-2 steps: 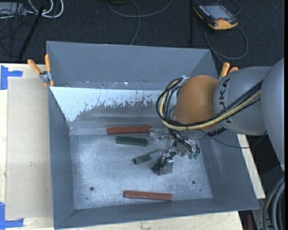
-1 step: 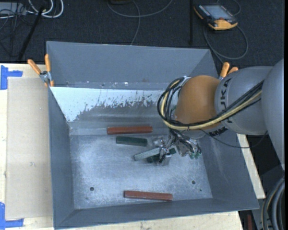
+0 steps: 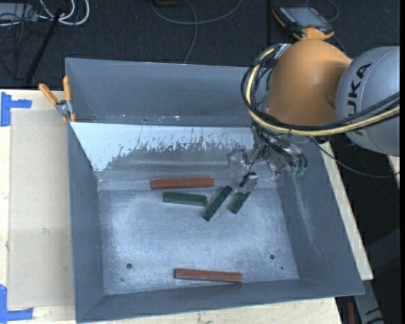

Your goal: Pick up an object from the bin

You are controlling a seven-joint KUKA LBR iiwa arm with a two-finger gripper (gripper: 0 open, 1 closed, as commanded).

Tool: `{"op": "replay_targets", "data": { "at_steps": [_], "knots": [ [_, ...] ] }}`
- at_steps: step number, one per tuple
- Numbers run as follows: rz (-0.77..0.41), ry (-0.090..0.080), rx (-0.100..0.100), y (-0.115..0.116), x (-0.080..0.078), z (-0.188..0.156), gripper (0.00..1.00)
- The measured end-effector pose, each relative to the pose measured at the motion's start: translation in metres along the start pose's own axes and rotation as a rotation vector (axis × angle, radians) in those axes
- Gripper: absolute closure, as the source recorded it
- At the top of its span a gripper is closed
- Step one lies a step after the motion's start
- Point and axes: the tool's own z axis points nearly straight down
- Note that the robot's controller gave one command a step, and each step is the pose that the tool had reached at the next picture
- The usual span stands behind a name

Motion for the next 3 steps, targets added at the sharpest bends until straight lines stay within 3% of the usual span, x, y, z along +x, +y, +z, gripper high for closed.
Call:
{"op": "replay_targets", "data": {
  "at_steps": [1, 2, 3],
  "knots": [
    [0.000, 0.008, -0.002, 0.000, 0.002, 0.005, 0.00],
    [0.160, 0.012, -0.001, -0.025, 0.008, 0.026, 0.00],
    [0.453, 0.014, 0.000, -0.026, 0.023, 0.129, 0.00]
  ]
}}
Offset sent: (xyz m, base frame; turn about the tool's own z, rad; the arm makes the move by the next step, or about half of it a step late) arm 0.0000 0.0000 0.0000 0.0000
